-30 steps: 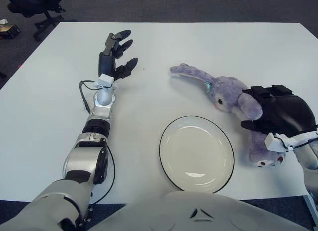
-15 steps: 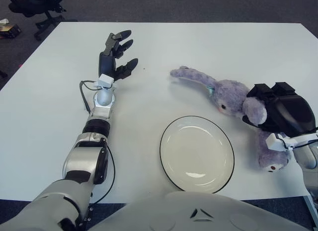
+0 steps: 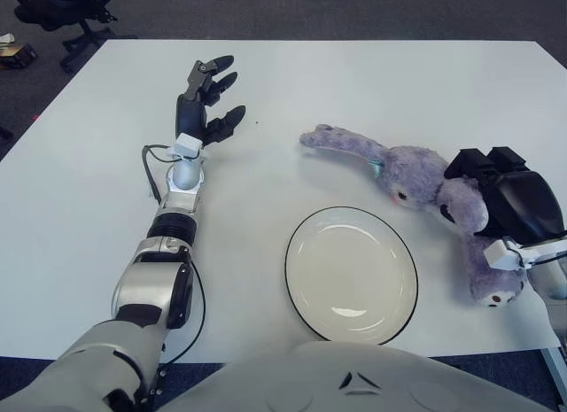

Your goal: Put the doll into the plate.

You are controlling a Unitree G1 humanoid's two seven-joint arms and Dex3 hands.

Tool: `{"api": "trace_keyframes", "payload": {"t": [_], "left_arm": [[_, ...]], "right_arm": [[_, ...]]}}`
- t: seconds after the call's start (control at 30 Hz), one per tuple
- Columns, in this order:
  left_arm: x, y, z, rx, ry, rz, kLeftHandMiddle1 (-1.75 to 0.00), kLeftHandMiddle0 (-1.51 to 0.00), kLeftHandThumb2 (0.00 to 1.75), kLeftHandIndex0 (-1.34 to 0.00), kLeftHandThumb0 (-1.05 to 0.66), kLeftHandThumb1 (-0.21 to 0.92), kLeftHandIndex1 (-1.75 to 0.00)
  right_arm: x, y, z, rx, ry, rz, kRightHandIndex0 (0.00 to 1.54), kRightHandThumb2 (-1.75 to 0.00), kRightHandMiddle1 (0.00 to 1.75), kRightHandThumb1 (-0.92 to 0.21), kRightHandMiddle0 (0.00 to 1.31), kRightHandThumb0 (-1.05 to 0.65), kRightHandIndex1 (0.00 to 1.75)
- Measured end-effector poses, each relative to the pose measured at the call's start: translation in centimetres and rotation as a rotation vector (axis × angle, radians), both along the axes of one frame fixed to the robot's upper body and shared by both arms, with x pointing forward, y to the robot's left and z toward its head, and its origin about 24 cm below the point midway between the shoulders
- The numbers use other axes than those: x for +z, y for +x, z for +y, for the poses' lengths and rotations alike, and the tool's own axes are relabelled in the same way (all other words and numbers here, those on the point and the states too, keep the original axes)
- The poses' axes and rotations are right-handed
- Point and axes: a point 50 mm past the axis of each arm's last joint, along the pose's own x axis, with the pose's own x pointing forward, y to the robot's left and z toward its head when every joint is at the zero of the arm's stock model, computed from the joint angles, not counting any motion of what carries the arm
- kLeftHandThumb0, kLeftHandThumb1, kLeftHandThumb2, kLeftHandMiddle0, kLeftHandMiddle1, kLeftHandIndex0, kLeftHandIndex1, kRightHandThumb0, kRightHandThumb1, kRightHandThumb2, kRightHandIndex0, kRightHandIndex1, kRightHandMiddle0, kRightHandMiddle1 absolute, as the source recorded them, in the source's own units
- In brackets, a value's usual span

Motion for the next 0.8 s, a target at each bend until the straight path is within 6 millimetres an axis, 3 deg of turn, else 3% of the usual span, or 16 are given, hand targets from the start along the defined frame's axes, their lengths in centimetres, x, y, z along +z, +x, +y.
{"api": "trace_keyframes", "payload": {"t": [0.43, 0.8], "left_arm": [[-0.1, 0.0, 0.0, -0.011, 0.008, 0.003, -0.05, -0.79, 0.22, -0.37, -0.4, 0.92, -0.75], [0.0, -0.1, 0.0, -0.013, 0.018, -0.001, -0.05, -0.8, 0.23, -0.37, -0.41, 0.92, -0.74]], "right_arm": [[0.6, 1.0, -0.4, -0.014, 0.091, 0.066, 0.43, -1.01, 1.75, -0.55, 0.53, 0.4, 1.75], [1.4, 2.5, -1.8, -0.014, 0.335, 0.151, 0.48, -1.09, 1.75, -0.48, 0.61, 0.41, 1.75]]}}
